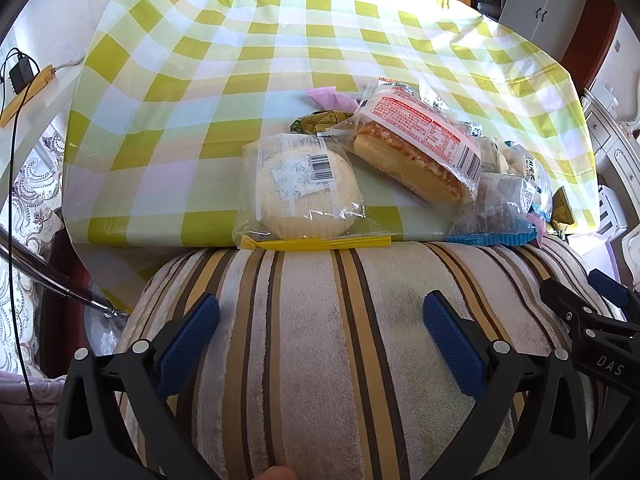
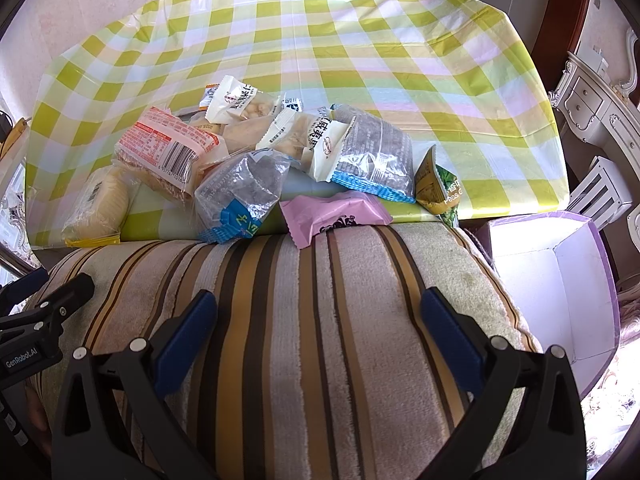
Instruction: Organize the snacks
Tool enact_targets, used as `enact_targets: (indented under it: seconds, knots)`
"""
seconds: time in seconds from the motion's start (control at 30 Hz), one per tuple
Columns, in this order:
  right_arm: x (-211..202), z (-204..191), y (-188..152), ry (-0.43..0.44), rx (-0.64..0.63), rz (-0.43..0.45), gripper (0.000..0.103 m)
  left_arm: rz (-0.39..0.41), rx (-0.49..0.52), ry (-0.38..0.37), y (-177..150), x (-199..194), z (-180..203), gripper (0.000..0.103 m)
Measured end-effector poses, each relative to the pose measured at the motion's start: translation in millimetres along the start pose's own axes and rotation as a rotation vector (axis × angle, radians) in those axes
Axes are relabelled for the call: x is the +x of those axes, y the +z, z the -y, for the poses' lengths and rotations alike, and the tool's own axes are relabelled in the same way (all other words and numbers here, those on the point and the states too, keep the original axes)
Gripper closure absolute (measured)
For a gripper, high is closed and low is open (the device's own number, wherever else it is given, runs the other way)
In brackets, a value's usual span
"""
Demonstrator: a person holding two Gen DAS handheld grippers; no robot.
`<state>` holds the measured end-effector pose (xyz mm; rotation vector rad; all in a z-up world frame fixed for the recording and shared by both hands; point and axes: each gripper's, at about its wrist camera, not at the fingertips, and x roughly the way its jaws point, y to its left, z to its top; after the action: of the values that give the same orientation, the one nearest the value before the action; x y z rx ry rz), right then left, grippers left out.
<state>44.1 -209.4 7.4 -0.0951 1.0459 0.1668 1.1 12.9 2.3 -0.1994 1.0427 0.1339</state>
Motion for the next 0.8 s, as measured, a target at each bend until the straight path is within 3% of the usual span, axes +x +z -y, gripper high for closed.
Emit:
enact_targets:
  seconds: [0.47,0.8]
  knots:
    - [-3.4,-0.3,-7.9,-0.002,0.001,0.024,0.001,0.003,0.0,0.001,0.0,-0.9,0.6,0.004]
    - [2.4,3.4,3.6,0.028,-0.008,-0.02,0.001,0.005,-0.002,-0.001,0.3,-2.1,0.7,0.004]
